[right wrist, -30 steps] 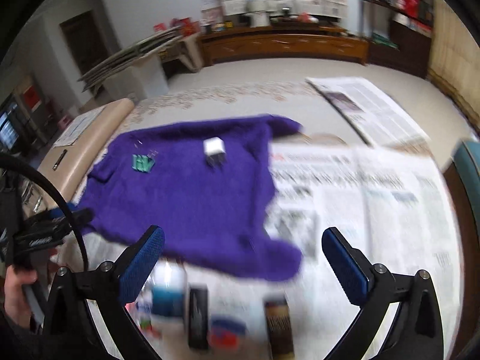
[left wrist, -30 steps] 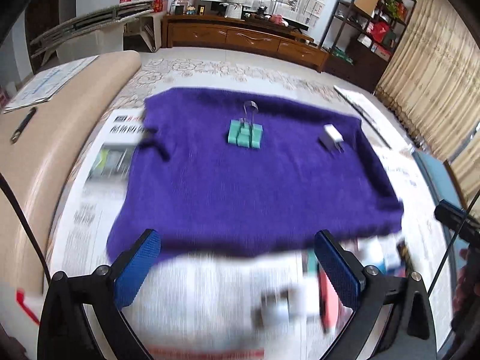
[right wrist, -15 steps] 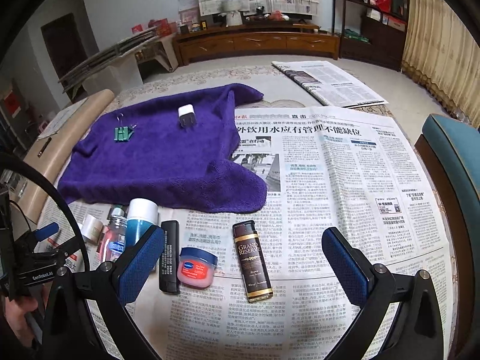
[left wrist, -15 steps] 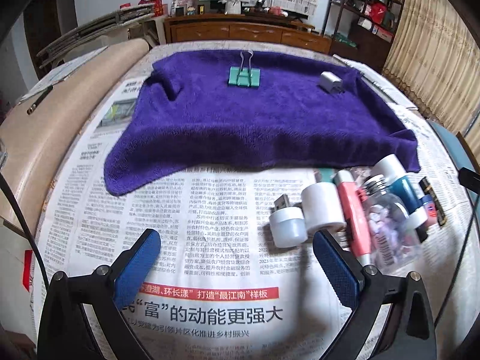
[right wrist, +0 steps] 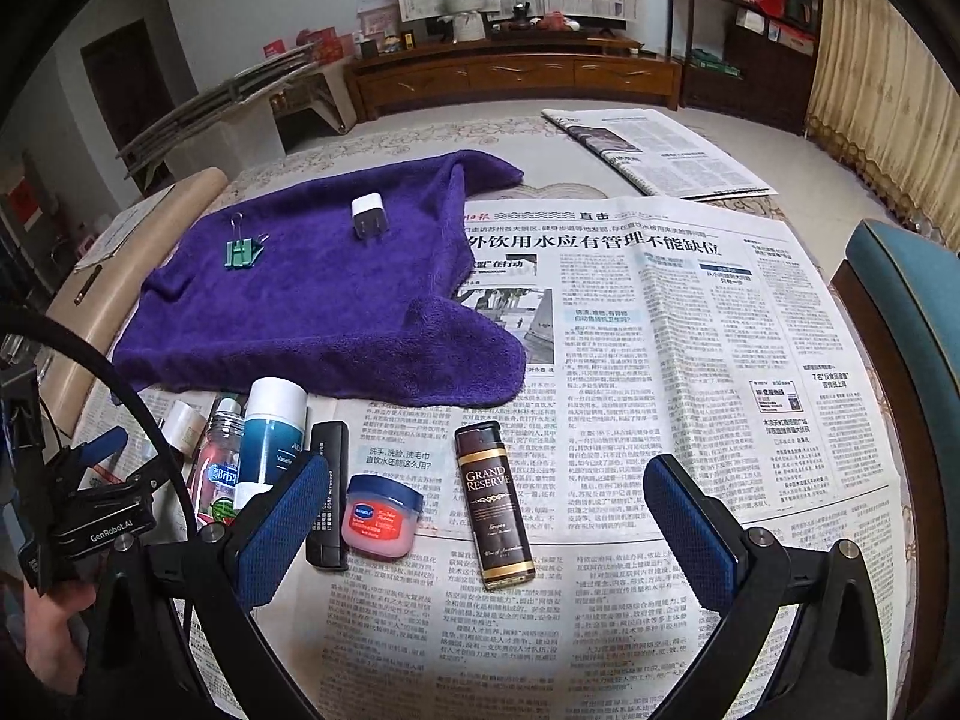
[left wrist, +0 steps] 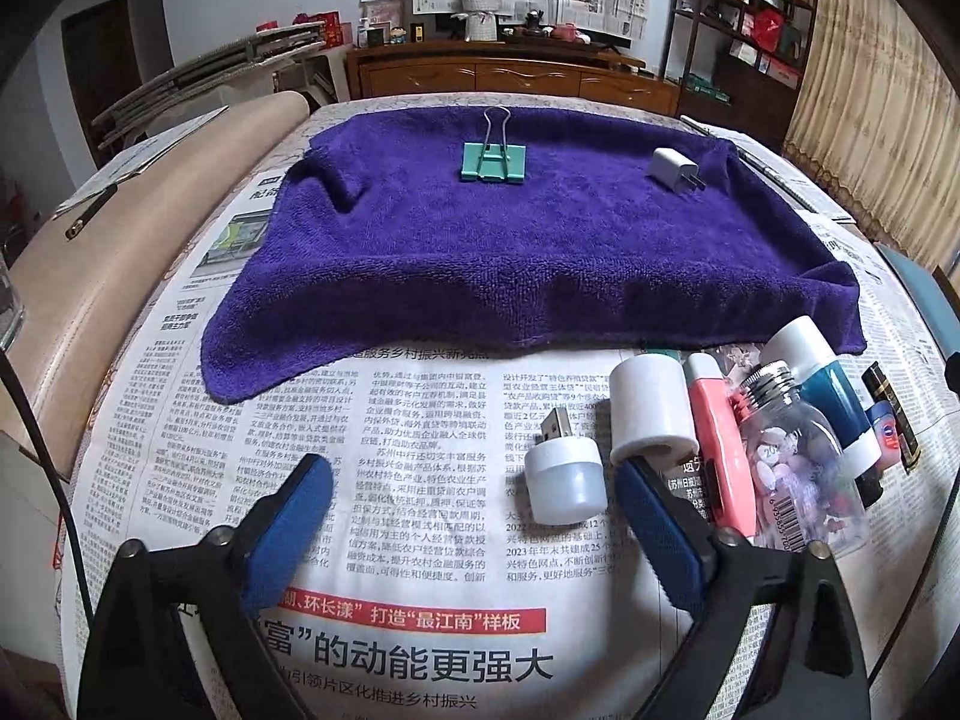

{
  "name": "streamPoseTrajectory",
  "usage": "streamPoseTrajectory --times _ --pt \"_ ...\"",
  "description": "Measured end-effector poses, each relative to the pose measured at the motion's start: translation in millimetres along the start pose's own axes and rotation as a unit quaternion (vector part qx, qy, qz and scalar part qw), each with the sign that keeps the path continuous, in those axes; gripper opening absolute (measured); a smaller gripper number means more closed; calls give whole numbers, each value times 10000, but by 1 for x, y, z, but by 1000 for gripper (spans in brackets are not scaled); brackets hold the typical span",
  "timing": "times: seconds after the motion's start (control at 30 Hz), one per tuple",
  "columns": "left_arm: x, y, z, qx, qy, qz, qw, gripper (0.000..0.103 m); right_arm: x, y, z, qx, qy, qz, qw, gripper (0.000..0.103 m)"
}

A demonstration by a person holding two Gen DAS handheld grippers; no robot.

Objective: Organize rigid objects
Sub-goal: 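Grasp the small white cylinder with the left tool while the right tool grasps the brown Grand Reserve bottle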

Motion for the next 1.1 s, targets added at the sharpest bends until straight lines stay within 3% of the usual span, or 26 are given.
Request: streamPoseTrajectory --times 0.37,0.5,0.97,1.03,1.1 --pt "7 3 -12 144 144 129 9997 46 6 2 -1 -51 53 24 10000 103" --pt "3 1 -12 201 197 85 9996 23 8 5 1 -96 75 7 9999 103" --pt "1 0 -11 152 308 65 9994 23 20 13 14 -372 65 -216 9991 101" --pt "2 0 -11 144 307 77 9994 23 21 15 20 -421 148 -336 9984 99" --pt "2 0 -11 148 302 93 9994 23 20 17 25 -480 108 -429 9979 86"
Point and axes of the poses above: each gripper's, at about its wrist camera, not at the fingertips, and z roughly the way its jaws point, x to its right, y to its underside, the point moved 4 cm from there along z, roughly the way its jaws point, and after that the axes turned 11 degrees about -y, right-handed, at the moved point
